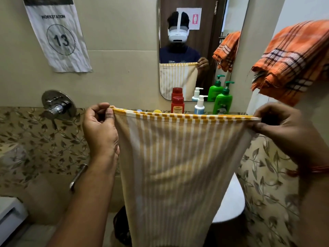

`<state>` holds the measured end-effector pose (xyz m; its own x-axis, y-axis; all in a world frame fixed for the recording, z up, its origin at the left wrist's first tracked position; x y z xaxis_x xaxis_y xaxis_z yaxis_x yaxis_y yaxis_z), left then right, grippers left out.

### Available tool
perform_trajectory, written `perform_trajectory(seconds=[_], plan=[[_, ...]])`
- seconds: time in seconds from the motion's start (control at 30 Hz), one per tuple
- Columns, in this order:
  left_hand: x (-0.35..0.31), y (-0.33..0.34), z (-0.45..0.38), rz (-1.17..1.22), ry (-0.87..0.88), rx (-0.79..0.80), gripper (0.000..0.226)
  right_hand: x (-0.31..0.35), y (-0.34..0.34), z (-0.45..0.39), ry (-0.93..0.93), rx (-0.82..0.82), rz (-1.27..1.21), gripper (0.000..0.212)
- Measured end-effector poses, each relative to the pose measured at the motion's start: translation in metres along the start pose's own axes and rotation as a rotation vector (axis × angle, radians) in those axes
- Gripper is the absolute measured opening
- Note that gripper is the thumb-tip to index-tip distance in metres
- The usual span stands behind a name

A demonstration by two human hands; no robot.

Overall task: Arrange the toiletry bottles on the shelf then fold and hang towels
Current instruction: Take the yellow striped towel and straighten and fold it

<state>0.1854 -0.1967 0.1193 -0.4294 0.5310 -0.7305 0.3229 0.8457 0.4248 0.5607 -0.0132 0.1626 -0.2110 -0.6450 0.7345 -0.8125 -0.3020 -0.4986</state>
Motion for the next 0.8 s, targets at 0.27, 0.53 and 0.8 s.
perform_trajectory(seconds=[0.27,0.53,0.8], plan=[[-0.012,0.005,-0.004,-0.036,0.061,0.037,0.024,-0.003,-0.002,-0.005,0.013,-0.178,-0.186,0.023],[-0.024,0.014,0.001,-0.089,0.085,0.019,0.016,0.006,-0.004,0.002,-0.037,-0.398,-0.252,0.023],[-0.079,0.007,0.014,-0.072,0.429,-0.082,0.024,0.009,-0.028,0.019,-0.170,-0.686,-0.159,0.028]])
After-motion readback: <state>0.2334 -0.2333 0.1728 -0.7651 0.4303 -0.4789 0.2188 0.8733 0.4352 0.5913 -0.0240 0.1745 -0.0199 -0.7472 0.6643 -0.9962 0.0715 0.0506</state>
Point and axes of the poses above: each hand's wrist, its own z-axis away from the middle knuckle, its own y-axis out of the palm, x = y × z, the point moved 4 cm from there along -z, towards the middle knuckle, and after that the axes turned 7 degrees about y, right-handed, at the moved point
